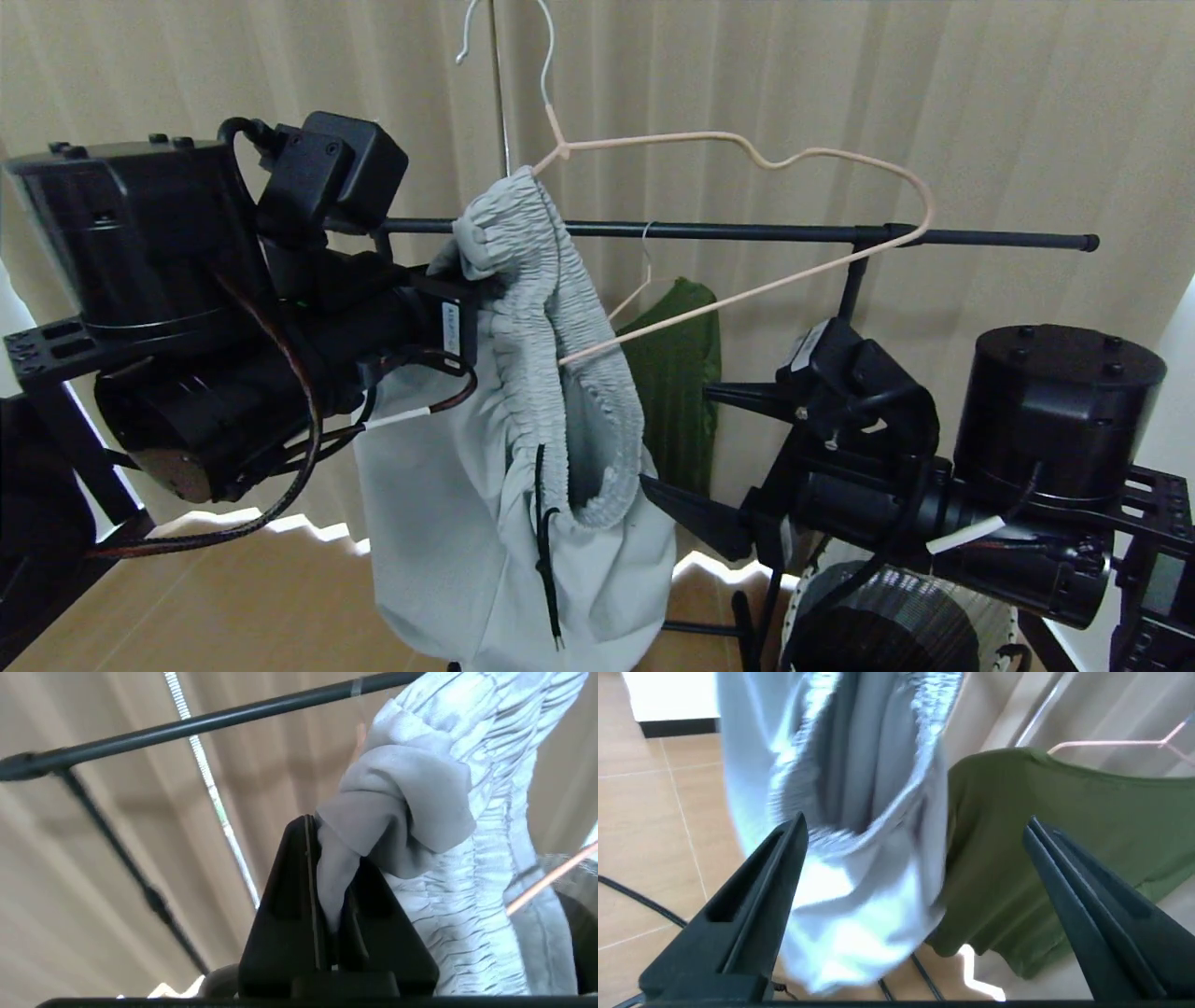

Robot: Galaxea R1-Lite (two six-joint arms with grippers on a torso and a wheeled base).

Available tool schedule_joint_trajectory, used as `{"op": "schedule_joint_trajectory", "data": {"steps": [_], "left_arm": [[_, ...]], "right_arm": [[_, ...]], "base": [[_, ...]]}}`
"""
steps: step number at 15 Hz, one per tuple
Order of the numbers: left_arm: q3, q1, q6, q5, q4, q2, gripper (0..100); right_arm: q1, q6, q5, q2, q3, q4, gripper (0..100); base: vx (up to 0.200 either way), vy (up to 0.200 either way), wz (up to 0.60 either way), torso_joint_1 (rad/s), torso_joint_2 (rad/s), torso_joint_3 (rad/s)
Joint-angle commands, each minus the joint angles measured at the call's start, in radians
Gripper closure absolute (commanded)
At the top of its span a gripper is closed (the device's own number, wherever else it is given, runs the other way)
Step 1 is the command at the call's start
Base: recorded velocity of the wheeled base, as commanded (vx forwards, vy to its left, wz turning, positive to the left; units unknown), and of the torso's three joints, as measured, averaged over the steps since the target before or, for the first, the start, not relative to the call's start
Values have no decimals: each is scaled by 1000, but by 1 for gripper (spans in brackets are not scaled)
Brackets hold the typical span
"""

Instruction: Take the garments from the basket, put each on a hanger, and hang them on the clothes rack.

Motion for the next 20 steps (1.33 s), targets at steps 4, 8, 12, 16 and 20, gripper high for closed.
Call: {"op": "schedule_joint_trajectory", "data": {"steps": [4,8,12,16,20], "left_arm": [[2,-57,3,2,-25,-2,100],[5,-62,2,1,-26,-8,100],[10,-66,0,-1,-26,-23,100],[68,-43,20,1,-26,-52,100],[223,15,183,-1,-26,-157,100]], "right_arm": [[0,0,-13,70,-27,-2,0],[0,0,-28,76,-27,-2,0],[-3,2,-32,93,-27,-2,100],[-83,2,-78,44,10,-2,100],[-242,0,-76,-59,70,-14,100]], "base": [[0,0,0,0,0,0],[0,0,0,0,0,0],[0,0,0,0,0,0],[0,0,0,0,0,0],[0,0,0,0,0,0]]}}
